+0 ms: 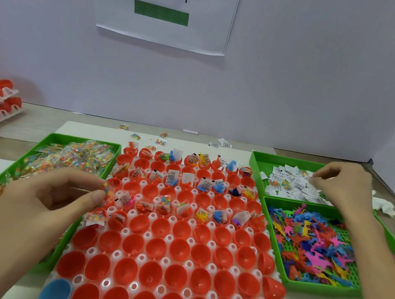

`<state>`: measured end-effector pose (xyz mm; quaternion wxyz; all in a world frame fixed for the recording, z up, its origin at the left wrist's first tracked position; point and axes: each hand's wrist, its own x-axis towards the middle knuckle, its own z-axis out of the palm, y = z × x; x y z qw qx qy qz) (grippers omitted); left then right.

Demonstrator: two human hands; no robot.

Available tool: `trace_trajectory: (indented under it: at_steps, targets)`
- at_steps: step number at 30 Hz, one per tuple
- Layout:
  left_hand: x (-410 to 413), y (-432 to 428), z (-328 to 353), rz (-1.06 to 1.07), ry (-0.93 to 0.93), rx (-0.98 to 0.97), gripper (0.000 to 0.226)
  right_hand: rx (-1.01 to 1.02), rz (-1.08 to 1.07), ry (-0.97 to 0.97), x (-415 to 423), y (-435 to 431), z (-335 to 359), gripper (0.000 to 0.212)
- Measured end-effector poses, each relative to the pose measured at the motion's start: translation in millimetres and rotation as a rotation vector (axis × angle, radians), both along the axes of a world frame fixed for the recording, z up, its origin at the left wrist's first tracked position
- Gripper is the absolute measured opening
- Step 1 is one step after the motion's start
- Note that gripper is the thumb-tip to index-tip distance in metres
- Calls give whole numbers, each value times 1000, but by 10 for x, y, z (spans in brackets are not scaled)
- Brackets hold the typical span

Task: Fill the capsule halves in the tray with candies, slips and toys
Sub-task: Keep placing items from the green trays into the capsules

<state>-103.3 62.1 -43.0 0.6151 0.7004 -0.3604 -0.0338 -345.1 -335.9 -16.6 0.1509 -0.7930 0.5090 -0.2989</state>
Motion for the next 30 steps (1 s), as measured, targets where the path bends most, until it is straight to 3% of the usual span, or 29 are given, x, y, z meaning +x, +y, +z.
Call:
trace_trajectory:
  at_steps: [12,22,27,30]
  targets:
    - [-74,4,78,45,42,18,25,7,76,-64,108,143,110,4]
    - [-246,-81,125,-8,153,-72,20,86,505,-252,605,923,402,10]
    - [-266,-71,114,-104,267,-56,22,375,676,-392,691,1283,475,8]
    - [-300,-59,119,-154,355,-48,26,406,811,-412,742,1559,532,9]
